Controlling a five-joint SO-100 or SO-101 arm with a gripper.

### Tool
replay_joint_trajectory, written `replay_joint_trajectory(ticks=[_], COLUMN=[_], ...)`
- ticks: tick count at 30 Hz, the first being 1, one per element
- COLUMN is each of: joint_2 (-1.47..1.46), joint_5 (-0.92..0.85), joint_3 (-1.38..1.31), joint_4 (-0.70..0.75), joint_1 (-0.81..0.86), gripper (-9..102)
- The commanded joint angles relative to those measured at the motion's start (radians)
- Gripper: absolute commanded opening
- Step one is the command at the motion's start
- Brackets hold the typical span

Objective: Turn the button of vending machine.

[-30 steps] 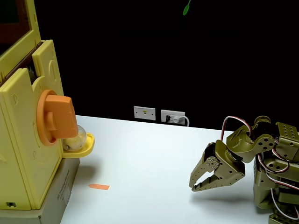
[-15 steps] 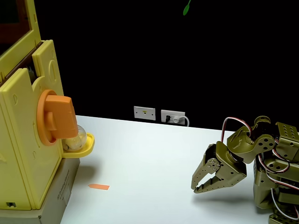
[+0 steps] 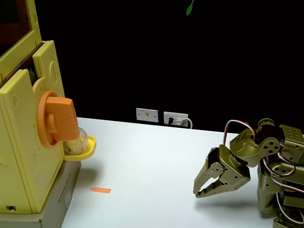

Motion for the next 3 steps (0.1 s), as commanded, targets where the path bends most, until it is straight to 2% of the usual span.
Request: replay_joint_trajectory(ticks=[1, 3], joint_2=[0.144, 0.144], joint_5=[0.003, 0.003], joint_3=[0.048, 0.048], joint_4=[-0.012, -0.012], joint_1=[0.003, 0.003], gripper=[-1, -1])
